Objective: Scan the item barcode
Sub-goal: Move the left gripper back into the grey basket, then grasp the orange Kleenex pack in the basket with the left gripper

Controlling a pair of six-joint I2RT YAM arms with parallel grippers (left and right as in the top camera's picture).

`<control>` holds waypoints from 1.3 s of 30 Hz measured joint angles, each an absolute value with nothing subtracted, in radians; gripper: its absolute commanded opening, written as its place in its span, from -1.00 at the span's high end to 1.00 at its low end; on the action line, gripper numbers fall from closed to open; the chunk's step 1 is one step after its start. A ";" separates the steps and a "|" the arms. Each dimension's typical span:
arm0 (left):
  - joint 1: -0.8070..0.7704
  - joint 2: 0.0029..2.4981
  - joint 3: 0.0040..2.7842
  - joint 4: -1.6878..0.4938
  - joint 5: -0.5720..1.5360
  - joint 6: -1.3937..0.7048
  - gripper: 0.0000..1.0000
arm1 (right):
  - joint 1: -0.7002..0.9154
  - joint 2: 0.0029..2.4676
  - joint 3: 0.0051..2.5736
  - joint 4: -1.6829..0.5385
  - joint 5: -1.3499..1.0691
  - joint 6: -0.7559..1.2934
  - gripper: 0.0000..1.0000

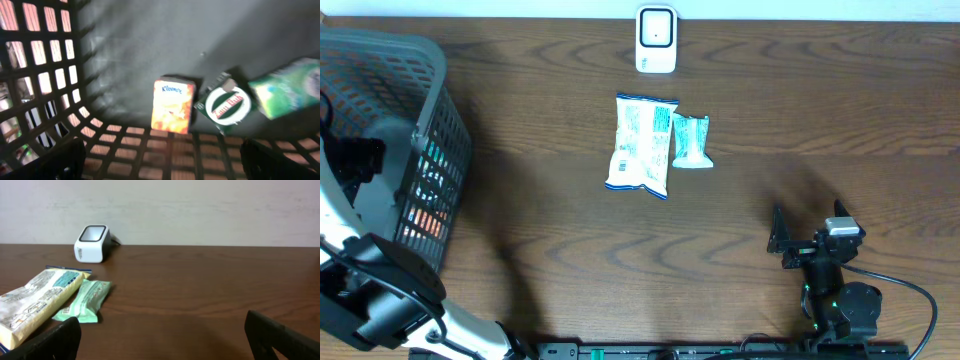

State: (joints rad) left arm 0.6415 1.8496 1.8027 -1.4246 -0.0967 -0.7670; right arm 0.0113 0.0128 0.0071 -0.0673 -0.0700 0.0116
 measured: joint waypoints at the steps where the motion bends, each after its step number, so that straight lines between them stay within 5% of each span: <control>1: 0.646 1.856 1.786 -1.411 -0.097 -0.767 -0.96 | 0.011 0.013 0.007 -0.068 -0.070 0.011 -0.99; 19: 0.653 1.861 1.442 -1.137 -0.083 -0.781 -0.98 | 0.011 0.013 0.007 -0.067 -0.070 0.011 -0.98; 23: 0.653 1.861 1.404 -1.086 -0.055 -0.789 -0.66 | 0.011 0.013 0.007 -0.067 -0.070 0.012 -0.98; 27: 0.653 1.861 1.368 -1.049 -0.039 -0.787 -0.54 | 0.011 0.013 0.007 -0.067 -0.070 0.012 -0.99; 39: 0.616 1.857 1.250 -0.901 -0.031 -0.786 -0.57 | 0.011 0.013 0.007 -0.067 -0.070 0.012 -0.99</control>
